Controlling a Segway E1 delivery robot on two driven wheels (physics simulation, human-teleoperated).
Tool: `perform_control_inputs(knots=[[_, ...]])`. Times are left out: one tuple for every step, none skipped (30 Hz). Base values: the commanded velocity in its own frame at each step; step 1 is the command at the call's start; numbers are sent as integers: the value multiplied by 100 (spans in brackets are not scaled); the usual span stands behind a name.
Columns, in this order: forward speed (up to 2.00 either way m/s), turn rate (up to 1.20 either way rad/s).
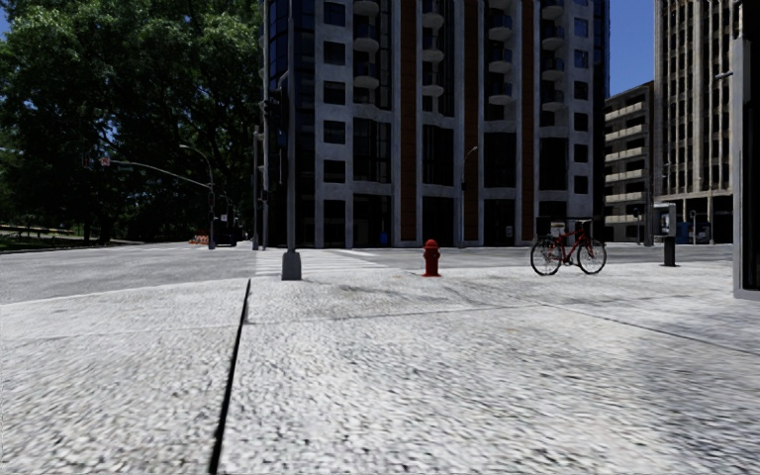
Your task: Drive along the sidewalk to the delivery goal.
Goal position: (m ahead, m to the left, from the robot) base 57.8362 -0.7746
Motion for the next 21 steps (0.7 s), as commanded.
perform_control_inputs(knots=[[200,0],[200,0],[200,0],[200,0],[200,0],[200,0],[200,0],[200,0],[200,0],[200,0],[200,0],[200,0],[200,0],[200,0],[200,0],[200,0],[200,0],[200,0],[200,0],[200,0],[200,0]])
